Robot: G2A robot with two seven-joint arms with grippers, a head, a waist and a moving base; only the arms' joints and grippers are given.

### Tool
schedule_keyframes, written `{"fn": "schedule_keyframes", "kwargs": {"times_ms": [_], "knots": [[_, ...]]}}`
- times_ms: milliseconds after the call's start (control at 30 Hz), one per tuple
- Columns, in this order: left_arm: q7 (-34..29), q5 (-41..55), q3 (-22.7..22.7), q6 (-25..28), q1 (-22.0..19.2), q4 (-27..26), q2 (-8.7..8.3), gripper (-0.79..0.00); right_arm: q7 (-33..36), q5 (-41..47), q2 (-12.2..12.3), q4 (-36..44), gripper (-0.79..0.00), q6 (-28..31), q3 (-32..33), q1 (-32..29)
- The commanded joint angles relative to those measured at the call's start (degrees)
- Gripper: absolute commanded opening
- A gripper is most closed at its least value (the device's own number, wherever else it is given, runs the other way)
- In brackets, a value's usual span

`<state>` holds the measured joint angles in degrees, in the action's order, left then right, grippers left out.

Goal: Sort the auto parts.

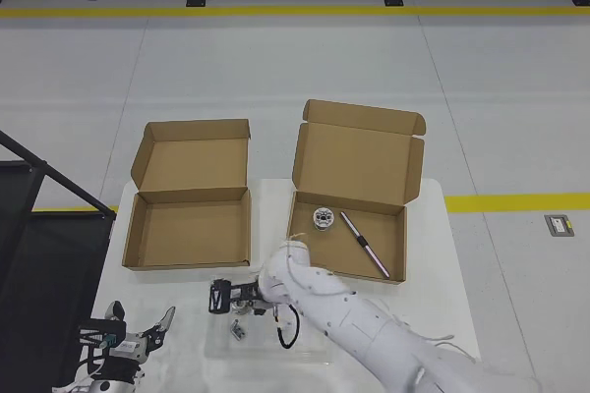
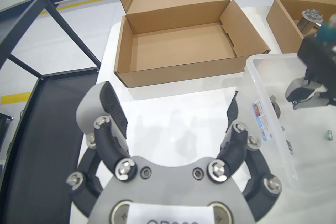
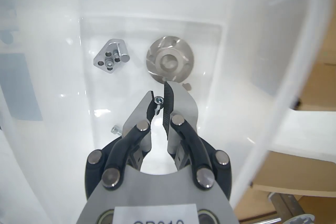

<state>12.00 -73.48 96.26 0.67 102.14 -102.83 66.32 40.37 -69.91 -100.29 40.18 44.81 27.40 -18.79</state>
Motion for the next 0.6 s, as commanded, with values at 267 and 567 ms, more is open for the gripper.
{"fn": "schedule_keyframes", "kwargs": {"times_ms": [267,567], "knots": [[0.0,0.0,0.0,0.0,0.0,0.0,0.00,0.000,7.9,-7.5,12.4,38.4,-0.785,-7.7,22.9,-15.9],[0.0,0.0,0.0,0.0,0.0,0.0,0.00,0.000,12.1,-11.9,15.5,50.7,-0.785,-9.4,31.3,-25.4]]}}
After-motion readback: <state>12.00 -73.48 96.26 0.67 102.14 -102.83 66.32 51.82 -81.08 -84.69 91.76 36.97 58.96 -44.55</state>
